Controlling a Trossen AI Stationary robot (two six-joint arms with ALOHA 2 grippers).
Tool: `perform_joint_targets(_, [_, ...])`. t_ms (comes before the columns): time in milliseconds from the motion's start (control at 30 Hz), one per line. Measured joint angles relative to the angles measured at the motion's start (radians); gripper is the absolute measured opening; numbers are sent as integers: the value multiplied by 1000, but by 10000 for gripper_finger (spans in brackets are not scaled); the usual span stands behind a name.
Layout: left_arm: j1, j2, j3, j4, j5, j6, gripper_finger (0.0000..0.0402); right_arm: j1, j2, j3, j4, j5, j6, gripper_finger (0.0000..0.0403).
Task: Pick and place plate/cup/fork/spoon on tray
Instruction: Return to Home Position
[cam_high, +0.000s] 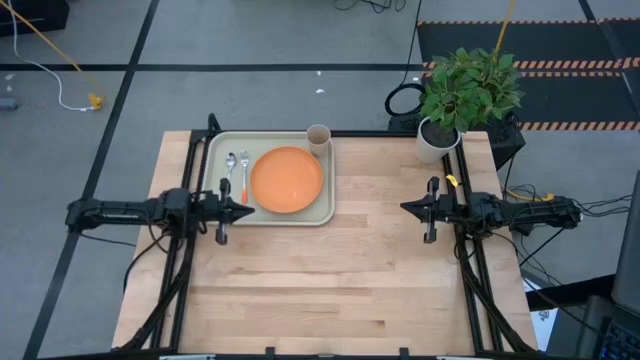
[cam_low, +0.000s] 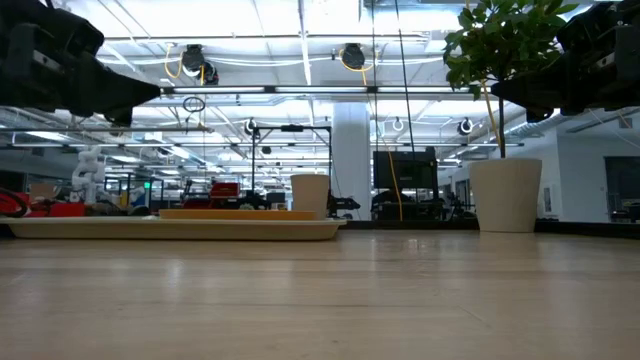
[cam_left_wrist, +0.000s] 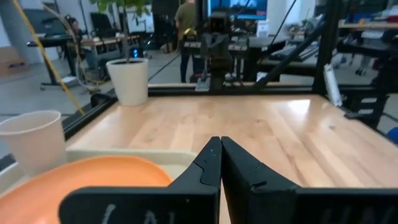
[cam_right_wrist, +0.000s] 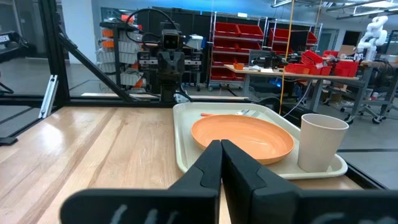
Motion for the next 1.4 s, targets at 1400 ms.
perform_joint_targets(1400, [-10,-144,1,-107,-17,85,31,0,0,0,22,0,-2,0])
